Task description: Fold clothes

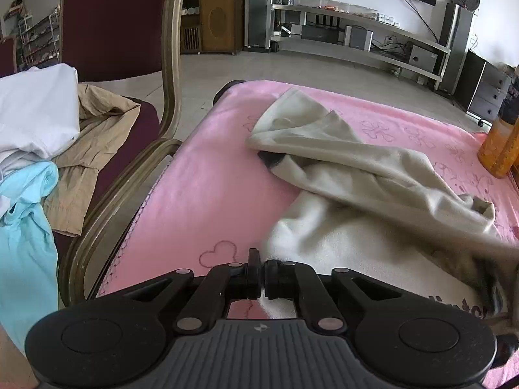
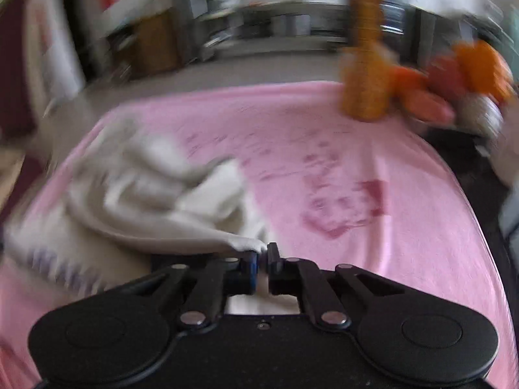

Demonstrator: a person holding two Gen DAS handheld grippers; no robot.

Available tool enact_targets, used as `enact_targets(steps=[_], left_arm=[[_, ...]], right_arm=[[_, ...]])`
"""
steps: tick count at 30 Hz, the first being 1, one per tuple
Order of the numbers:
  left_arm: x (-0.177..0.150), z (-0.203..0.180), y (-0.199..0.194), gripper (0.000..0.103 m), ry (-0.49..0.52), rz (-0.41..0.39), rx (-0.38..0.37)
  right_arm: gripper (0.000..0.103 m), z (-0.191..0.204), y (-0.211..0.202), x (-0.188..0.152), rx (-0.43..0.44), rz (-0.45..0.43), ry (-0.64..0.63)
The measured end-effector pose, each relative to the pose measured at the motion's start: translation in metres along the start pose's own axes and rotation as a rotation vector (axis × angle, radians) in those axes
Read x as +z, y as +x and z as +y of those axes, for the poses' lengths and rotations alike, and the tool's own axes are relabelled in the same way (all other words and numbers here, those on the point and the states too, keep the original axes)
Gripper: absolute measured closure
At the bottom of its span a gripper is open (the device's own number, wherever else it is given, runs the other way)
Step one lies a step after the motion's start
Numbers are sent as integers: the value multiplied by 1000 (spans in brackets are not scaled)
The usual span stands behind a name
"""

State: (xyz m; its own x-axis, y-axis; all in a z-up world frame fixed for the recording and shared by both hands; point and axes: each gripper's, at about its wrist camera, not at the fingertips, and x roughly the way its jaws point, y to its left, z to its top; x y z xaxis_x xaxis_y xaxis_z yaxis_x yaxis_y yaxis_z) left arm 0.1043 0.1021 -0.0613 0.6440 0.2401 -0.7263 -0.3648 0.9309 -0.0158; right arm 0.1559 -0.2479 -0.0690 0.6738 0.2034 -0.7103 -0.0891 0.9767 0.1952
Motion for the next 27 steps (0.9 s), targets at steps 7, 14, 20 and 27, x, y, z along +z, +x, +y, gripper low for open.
enact_targets(steps=[7,14,20,27], left_arm=[[-2,-1,2,99,8,17,-4],[-2,-3,1,99,15,18,-14],[-1,-3,1,99,13,29,-32],[-2,-6,-1,99,21,40,-41]], right_arm=[[86,-54,-2,7,-56,35,291],[44,-52,6,-4,-27,172,435],[28,-13,13,18,-130,167,369],[49,6,50,12,-421,246,248]])
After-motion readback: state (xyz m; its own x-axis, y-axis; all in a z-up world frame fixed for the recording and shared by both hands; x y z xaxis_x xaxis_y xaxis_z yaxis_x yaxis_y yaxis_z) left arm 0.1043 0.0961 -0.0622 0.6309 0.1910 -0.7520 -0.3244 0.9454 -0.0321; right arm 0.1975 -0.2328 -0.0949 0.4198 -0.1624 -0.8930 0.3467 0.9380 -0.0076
